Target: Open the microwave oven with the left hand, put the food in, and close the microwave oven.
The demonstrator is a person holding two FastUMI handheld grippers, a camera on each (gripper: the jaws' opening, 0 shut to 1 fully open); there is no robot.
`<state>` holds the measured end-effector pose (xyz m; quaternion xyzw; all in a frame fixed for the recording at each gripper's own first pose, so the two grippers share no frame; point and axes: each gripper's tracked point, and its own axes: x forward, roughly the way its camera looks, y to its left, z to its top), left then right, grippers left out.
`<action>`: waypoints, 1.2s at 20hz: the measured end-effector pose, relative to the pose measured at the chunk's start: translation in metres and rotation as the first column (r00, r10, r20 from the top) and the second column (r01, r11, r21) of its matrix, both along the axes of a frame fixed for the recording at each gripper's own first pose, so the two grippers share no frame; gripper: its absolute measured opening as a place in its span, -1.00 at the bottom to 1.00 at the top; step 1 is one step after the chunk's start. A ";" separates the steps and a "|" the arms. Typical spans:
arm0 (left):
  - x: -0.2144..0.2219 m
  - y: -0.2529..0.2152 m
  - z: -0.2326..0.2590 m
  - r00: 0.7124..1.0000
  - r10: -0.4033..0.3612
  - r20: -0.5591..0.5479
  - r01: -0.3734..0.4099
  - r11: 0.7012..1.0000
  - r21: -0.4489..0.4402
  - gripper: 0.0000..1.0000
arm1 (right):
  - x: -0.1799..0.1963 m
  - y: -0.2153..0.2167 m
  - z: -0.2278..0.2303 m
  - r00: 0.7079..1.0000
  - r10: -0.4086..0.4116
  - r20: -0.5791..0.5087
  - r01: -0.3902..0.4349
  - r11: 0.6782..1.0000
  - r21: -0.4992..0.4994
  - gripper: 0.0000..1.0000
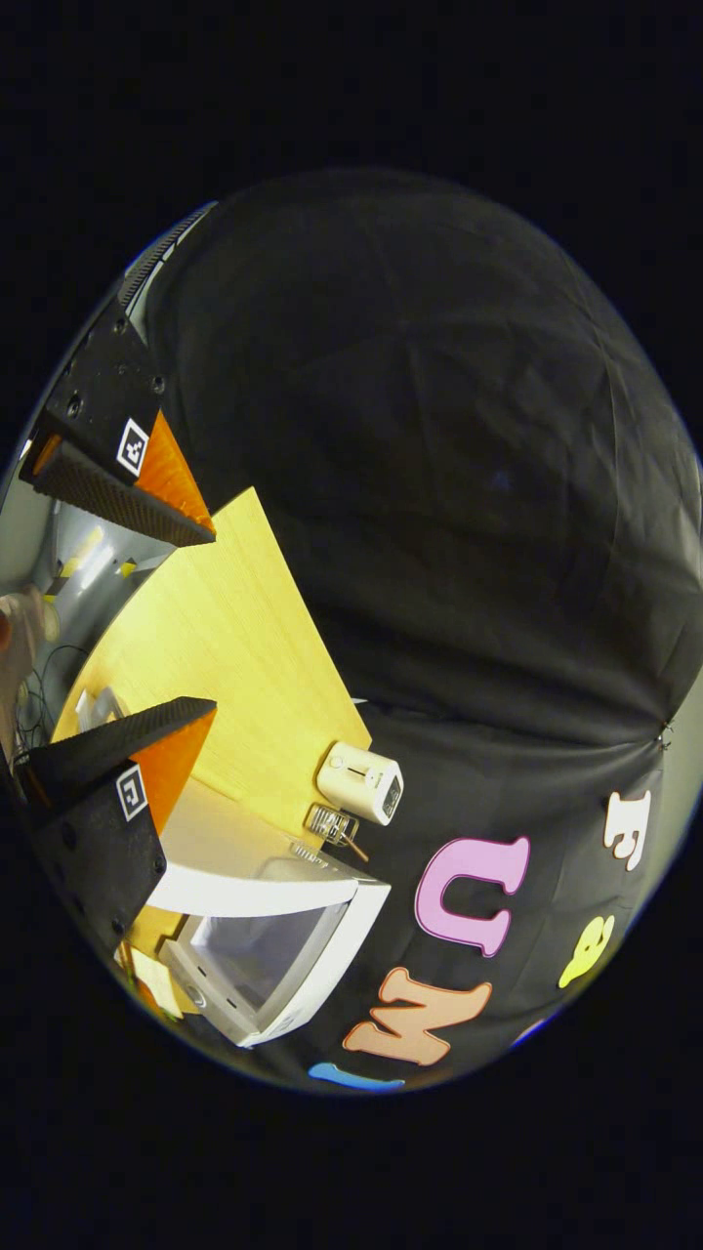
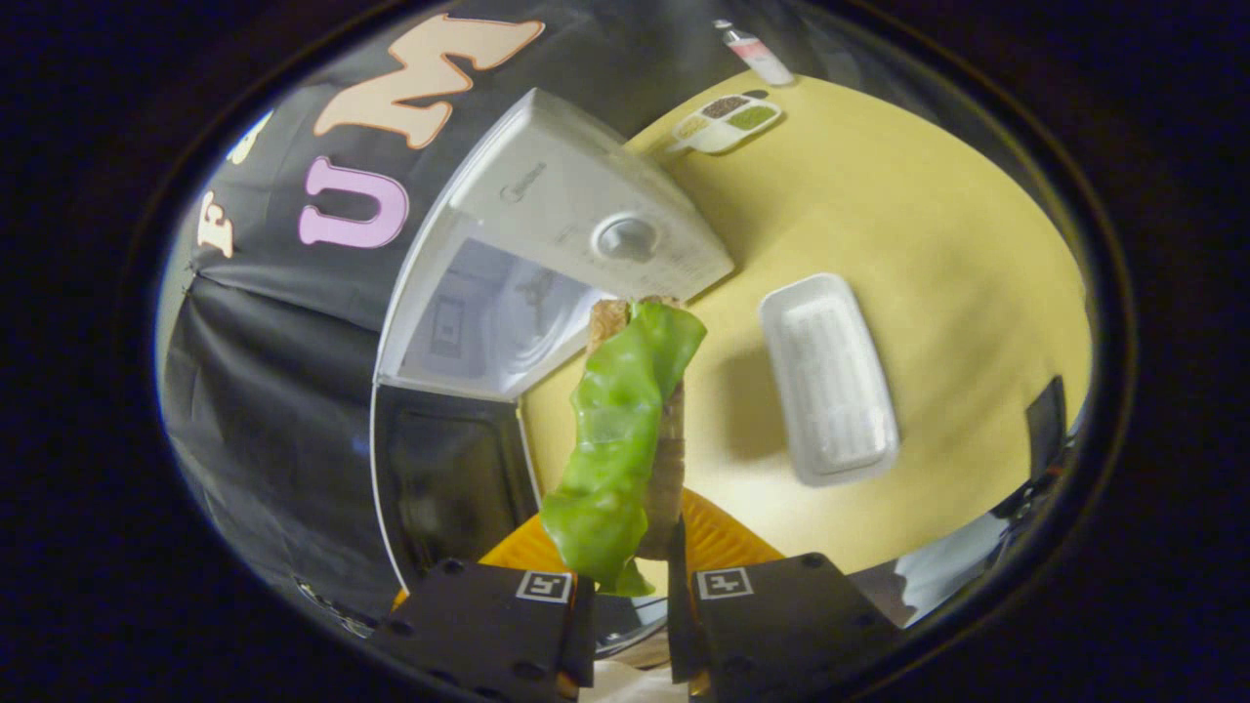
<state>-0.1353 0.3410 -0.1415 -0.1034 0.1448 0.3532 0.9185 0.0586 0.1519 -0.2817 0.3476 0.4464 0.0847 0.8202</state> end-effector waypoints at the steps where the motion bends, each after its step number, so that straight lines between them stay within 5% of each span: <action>1: 0.003 0.004 -0.001 1.000 -0.011 -0.001 0.011 1.000 -0.003 0.83 | 0.003 0.015 0.002 1.000 -0.004 0.017 0.004 0.999 0.033 -0.36; 12: 0.033 0.027 -0.028 0.984 -0.173 -0.048 0.169 0.983 -0.075 0.83 | 0.072 0.123 0.025 0.968 -0.076 0.238 0.046 0.991 0.130 -0.37; 24: 0.035 0.052 -0.046 0.969 -0.220 -0.115 0.210 0.973 -0.098 0.84 | 0.178 0.162 -0.010 0.926 -0.128 0.355 0.131 0.991 0.015 -0.36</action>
